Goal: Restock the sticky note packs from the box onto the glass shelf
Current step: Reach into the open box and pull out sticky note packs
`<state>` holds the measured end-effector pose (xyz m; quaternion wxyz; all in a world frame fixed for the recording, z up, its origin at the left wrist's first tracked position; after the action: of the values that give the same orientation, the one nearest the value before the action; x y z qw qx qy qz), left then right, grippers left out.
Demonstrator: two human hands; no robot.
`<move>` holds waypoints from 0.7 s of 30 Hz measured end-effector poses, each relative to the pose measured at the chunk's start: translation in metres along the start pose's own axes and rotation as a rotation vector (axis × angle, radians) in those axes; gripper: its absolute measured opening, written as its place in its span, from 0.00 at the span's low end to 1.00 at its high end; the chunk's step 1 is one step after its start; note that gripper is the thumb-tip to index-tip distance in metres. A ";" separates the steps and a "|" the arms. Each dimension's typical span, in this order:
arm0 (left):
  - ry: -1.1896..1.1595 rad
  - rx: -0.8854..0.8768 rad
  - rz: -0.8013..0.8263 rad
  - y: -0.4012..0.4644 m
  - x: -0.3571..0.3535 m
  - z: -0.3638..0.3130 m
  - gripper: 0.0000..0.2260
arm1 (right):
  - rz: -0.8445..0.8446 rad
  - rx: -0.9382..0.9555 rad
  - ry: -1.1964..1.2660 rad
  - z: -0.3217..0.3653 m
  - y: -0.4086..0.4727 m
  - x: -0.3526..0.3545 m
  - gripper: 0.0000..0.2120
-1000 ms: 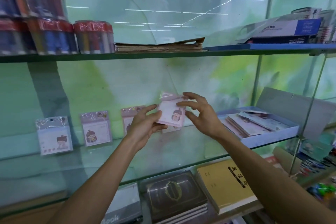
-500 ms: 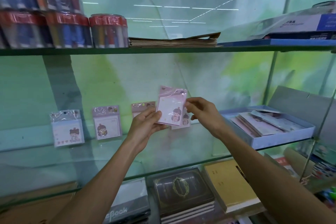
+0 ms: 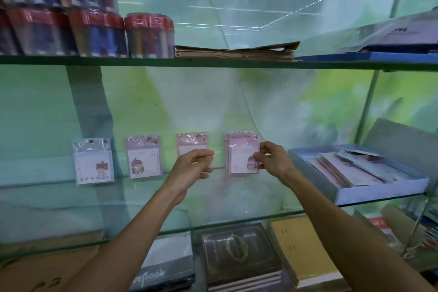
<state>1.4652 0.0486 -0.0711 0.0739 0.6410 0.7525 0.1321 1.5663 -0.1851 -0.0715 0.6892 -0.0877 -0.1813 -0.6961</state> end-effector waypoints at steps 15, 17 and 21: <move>-0.013 -0.040 -0.023 0.001 -0.016 0.000 0.06 | -0.095 0.022 -0.017 0.008 0.001 -0.005 0.13; -0.014 -0.046 -0.018 0.001 -0.020 -0.001 0.06 | -0.099 0.026 -0.044 0.010 -0.003 0.000 0.15; -0.063 -0.059 -0.007 0.004 -0.040 -0.004 0.06 | -0.190 0.115 -0.198 0.014 -0.016 0.025 0.11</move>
<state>1.4750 0.0093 -0.0687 0.1168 0.6397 0.7478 0.1339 1.5476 -0.2032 -0.0518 0.6027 -0.0988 -0.2953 -0.7347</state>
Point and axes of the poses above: each hand's wrist, its own y-axis towards the middle knuckle, its own x-axis out of the back of the hand, z = x × y, the point moved 6 cm from there along y, towards the middle knuckle, and after that the axes turned 7 degrees about -x, right-handed, at the moved point
